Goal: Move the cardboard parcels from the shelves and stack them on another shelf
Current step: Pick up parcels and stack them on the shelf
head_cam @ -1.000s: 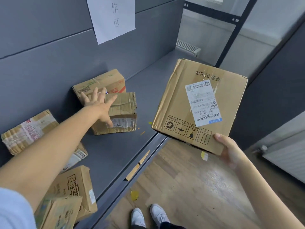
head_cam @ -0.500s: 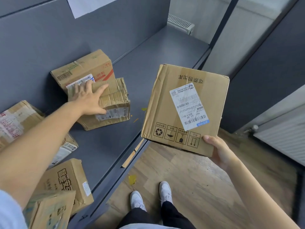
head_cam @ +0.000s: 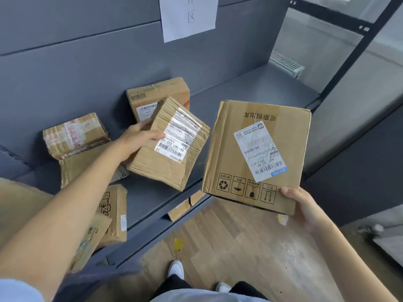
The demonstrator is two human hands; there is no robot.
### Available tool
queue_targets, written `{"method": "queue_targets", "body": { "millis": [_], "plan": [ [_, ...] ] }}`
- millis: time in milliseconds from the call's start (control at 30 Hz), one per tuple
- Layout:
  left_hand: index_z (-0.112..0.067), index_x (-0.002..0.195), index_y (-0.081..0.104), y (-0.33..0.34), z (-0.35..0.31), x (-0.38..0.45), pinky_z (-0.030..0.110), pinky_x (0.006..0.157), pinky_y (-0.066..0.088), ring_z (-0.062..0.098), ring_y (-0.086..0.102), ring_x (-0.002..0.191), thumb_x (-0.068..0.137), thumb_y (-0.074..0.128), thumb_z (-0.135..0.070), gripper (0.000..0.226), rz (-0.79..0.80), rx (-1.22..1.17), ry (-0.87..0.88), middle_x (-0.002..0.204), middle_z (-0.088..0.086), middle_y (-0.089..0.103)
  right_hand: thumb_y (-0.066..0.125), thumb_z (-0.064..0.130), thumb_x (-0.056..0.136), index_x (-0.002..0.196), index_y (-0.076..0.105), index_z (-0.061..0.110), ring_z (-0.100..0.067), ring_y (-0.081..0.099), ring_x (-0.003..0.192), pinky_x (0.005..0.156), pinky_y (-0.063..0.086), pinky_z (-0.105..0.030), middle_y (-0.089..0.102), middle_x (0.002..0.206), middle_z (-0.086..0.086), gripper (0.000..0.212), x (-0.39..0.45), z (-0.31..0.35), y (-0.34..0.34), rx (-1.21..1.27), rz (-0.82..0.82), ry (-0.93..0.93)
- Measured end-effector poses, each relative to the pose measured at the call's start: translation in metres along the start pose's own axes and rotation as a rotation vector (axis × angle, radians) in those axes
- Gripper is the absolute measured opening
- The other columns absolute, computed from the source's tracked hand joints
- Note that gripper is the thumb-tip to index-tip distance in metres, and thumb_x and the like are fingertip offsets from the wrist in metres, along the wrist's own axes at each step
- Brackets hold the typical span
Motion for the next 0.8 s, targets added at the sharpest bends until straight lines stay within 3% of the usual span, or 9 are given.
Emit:
{"method": "queue_targets", "body": {
  "millis": [133, 233, 300, 367, 433, 500, 533, 633, 800],
  "plan": [
    [-0.025, 0.116, 0.06, 0.011, -0.002, -0.062, 0.025, 0.062, 0.048, 0.012, 0.068, 0.08, 0.041, 0.075, -0.044, 0.079, -0.039, -0.254, -0.03, 0.096, -0.002, 0.071, 0.048, 0.013, 0.078, 0.119, 0.054, -0.006, -0.025, 0.071, 0.076, 0.055, 0.057, -0.029, 0.072, 0.095, -0.016, 0.046, 0.004, 0.009, -0.017, -0.015, 0.13, 0.043],
    [-0.023, 0.11, 0.063, 0.028, 0.006, -0.11, 0.029, 0.071, 0.049, 0.015, 0.067, 0.09, 0.054, 0.073, -0.042, 0.061, -0.101, -0.297, -0.054, 0.094, -0.004, 0.072, 0.052, 0.012, 0.077, 0.114, 0.06, 0.0, -0.027, 0.071, 0.084, 0.061, 0.058, -0.033, 0.072, 0.1, -0.017, 0.039, 0.006, 0.01, -0.025, -0.054, 0.231, 0.118],
    [-0.026, 0.1, 0.066, 0.045, 0.019, -0.144, 0.032, 0.081, 0.048, 0.016, 0.066, 0.091, 0.063, 0.065, -0.042, 0.041, -0.134, -0.368, -0.105, 0.089, -0.007, 0.074, 0.044, 0.012, 0.083, 0.104, 0.072, 0.009, -0.027, 0.07, 0.088, 0.07, 0.06, -0.036, 0.072, 0.1, -0.013, 0.035, 0.007, 0.006, -0.03, -0.078, 0.297, 0.147],
    [-0.025, 0.095, 0.068, 0.059, 0.036, -0.179, 0.034, 0.083, 0.048, 0.018, 0.067, 0.087, 0.061, 0.067, -0.04, 0.037, -0.202, -0.474, -0.151, 0.088, -0.003, 0.075, 0.037, 0.013, 0.088, 0.088, 0.078, 0.016, -0.024, 0.071, 0.083, 0.069, 0.06, -0.035, 0.074, 0.095, -0.011, 0.041, 0.007, 0.0, -0.029, -0.1, 0.376, 0.176],
    [-0.023, 0.097, 0.069, 0.069, 0.054, -0.216, 0.036, 0.084, 0.049, 0.022, 0.067, 0.092, 0.055, 0.072, -0.038, 0.045, -0.294, -0.556, -0.164, 0.094, 0.001, 0.075, 0.056, 0.028, 0.081, 0.082, 0.079, 0.015, -0.024, 0.072, 0.078, 0.062, 0.059, -0.035, 0.074, 0.09, -0.012, 0.026, 0.001, -0.003, -0.022, -0.145, 0.473, 0.213],
    [-0.022, 0.104, 0.068, 0.078, 0.069, -0.254, 0.037, 0.084, 0.05, 0.025, 0.067, 0.096, 0.06, 0.071, -0.034, 0.046, -0.377, -0.613, -0.155, 0.101, 0.004, 0.073, 0.087, 0.041, 0.044, 0.084, 0.079, 0.012, -0.025, 0.072, 0.078, 0.06, 0.058, -0.034, 0.074, 0.092, -0.014, 0.05, -0.005, -0.007, -0.012, -0.225, 0.62, 0.228],
    [-0.022, 0.11, 0.066, 0.081, 0.075, -0.273, 0.038, 0.086, 0.05, 0.025, 0.067, 0.099, 0.064, 0.07, -0.033, 0.047, -0.418, -0.63, -0.146, 0.105, 0.004, 0.072, 0.09, 0.04, 0.034, 0.085, 0.079, 0.012, -0.026, 0.072, 0.08, 0.062, 0.058, -0.034, 0.073, 0.095, -0.016, 0.06, -0.007, -0.011, -0.007, -0.277, 0.676, 0.252],
    [-0.023, 0.12, 0.062, 0.082, 0.095, -0.324, 0.047, 0.097, 0.045, 0.027, 0.064, 0.108, 0.062, 0.073, -0.039, 0.062, -0.538, -0.66, -0.142, 0.115, 0.005, 0.069, 0.085, 0.035, 0.038, 0.092, 0.078, 0.014, -0.028, 0.071, 0.087, 0.066, 0.058, -0.035, 0.071, 0.104, -0.017, 0.058, -0.017, -0.016, 0.021, -0.351, 0.818, 0.304],
    [-0.023, 0.122, 0.06, 0.076, 0.133, -0.4, 0.052, 0.1, 0.042, 0.028, 0.063, 0.109, 0.065, 0.073, -0.04, 0.061, -0.775, -0.739, -0.153, 0.116, 0.005, 0.069, 0.067, 0.032, 0.052, 0.093, 0.077, 0.012, -0.027, 0.07, 0.09, 0.067, 0.057, -0.032, 0.071, 0.105, -0.017, 0.047, -0.038, -0.035, 0.074, -0.413, 0.95, 0.32]
  ]
}}
Point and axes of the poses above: each hand's wrist, its own x-axis towards the middle knuckle, its own y-axis out of the palm, z = x × y, the point moved 6 cm from there along x, towards the middle knuckle
